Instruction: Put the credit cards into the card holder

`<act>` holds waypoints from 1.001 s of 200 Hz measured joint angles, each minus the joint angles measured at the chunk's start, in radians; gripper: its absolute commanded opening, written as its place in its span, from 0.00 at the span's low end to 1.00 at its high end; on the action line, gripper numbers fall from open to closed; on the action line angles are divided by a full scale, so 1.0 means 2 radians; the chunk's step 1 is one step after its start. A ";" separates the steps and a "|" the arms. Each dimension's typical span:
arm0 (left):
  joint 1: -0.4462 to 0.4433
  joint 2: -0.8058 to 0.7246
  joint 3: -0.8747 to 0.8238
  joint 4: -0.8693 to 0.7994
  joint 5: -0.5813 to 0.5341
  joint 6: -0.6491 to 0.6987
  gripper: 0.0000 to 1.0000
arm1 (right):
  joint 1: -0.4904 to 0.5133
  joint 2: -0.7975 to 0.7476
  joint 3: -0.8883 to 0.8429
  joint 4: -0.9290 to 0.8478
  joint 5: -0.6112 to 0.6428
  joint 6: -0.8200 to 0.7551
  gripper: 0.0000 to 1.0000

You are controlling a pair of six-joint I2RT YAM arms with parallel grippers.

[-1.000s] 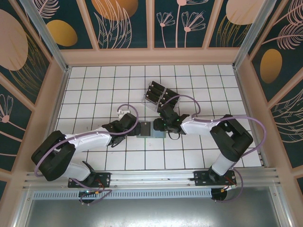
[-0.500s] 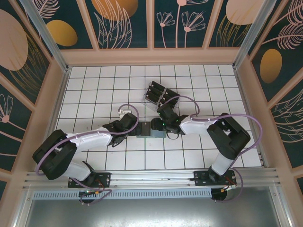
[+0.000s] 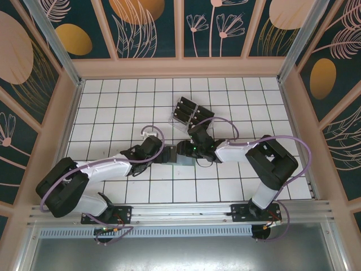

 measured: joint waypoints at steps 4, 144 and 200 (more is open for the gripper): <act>0.000 -0.003 -0.003 0.002 0.002 0.000 0.98 | 0.000 0.000 -0.001 0.003 0.000 0.003 0.50; -0.052 -0.036 -0.045 0.057 0.027 0.000 0.98 | -0.013 0.000 -0.053 0.122 -0.044 0.102 0.50; -0.068 -0.012 -0.031 0.067 0.021 0.000 0.99 | -0.016 0.000 -0.059 0.133 -0.052 0.117 0.50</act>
